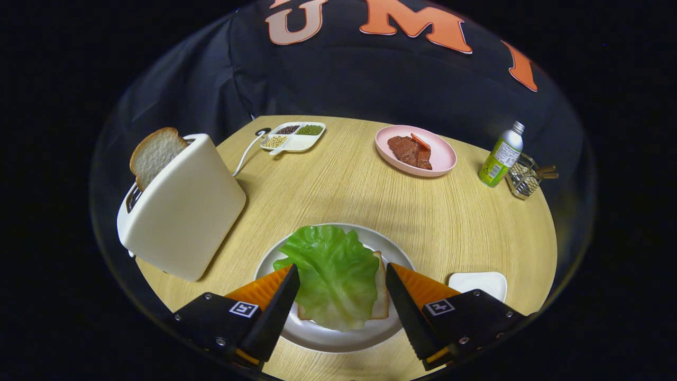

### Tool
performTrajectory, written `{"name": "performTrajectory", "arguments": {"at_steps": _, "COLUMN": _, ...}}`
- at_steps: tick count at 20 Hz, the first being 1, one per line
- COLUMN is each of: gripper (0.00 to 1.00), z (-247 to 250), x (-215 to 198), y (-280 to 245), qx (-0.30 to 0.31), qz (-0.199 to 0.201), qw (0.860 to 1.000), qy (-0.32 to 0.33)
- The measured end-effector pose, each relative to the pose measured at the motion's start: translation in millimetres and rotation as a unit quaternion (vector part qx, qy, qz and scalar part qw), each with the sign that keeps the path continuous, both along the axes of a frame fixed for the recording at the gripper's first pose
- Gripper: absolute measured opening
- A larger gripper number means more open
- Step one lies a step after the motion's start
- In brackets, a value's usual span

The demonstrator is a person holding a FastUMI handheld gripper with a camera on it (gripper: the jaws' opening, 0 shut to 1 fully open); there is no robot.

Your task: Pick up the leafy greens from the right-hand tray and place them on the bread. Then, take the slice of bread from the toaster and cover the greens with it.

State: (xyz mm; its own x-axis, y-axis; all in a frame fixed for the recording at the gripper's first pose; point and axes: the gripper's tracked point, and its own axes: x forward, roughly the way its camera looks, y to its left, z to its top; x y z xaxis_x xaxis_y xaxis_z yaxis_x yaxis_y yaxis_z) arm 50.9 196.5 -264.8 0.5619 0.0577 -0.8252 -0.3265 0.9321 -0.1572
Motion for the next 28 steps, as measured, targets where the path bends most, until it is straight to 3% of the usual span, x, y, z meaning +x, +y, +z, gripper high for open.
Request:
{"name": "performTrajectory", "arguments": {"at_steps": 14, "gripper": 0.98, "z": 105.2, "x": 5.1, "y": 122.4, "qx": 0.004, "qz": 0.05, "qw": 0.996, "qy": -0.076}}
{"name": "performTrajectory", "arguments": {"at_steps": 22, "gripper": 0.98, "z": 126.9, "x": 14.6, "y": 220.7, "qx": 0.017, "qz": 0.085, "qw": 0.992, "qy": -0.093}}
{"name": "performTrajectory", "arguments": {"at_steps": 28, "gripper": 0.98, "z": 105.8, "x": 22.4, "y": 261.1, "qx": 0.029, "qz": 0.072, "qw": 0.994, "qy": -0.07}}
